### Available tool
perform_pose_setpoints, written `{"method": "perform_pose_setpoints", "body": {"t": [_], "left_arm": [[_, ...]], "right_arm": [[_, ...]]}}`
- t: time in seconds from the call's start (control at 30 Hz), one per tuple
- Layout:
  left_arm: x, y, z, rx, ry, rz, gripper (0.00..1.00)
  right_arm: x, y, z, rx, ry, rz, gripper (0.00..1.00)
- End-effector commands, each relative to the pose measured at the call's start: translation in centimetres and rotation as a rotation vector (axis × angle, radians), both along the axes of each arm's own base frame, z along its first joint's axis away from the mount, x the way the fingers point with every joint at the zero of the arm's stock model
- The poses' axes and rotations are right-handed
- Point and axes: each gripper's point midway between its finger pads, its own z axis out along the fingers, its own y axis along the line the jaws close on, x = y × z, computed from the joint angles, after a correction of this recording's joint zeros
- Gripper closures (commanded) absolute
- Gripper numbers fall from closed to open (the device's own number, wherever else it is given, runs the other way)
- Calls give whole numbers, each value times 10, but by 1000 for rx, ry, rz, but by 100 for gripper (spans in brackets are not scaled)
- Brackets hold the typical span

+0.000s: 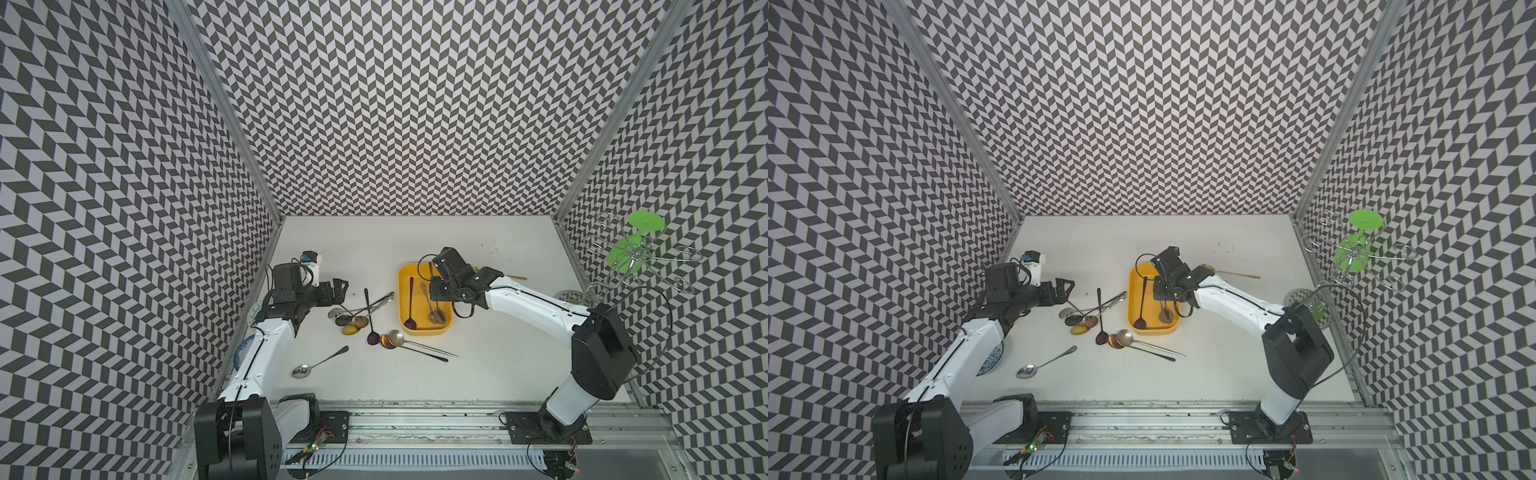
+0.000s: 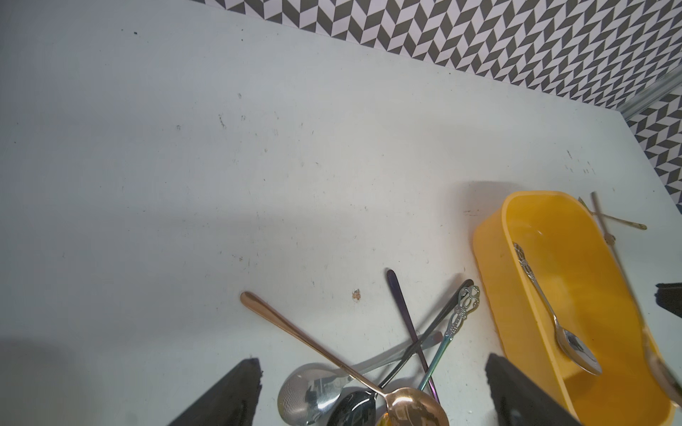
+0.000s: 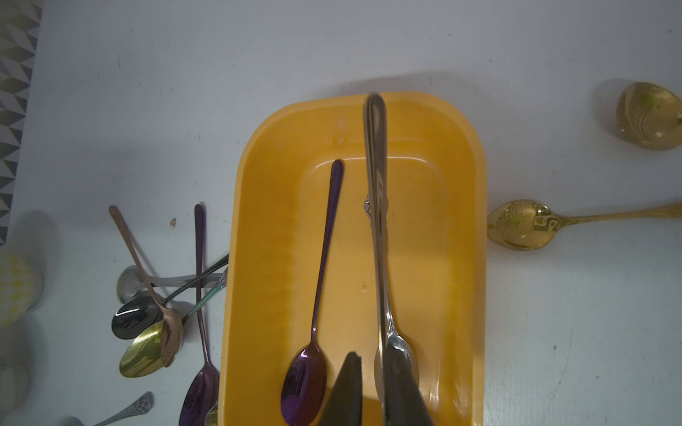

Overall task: Put the spoon into the storage box
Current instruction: Place the spoon in the storage box.

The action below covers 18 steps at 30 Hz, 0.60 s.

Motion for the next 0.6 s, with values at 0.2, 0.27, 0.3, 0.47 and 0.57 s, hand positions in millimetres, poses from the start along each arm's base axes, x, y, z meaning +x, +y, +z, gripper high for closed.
{"method": "perform_pose_setpoints", "body": {"t": [0.2,0.27,0.3,0.47,0.57], "left_arm": [[9,8,-11,-108,52,46,3],[9,7,-20,-123,70,47,3],[10,7,-22,-131,77,48,3],[15,17,-27,-172,114,95,6],[13,20,-40,-210,139,120,10]], "right_arm": [[14,2,25,-14,-91,1,61],[13,-1,28,-15,-105,-2,58],[13,-2,28,-22,-107,-2,57],[14,-15,39,-73,-128,-4,51],[14,-21,45,-83,-159,5,48]]}}
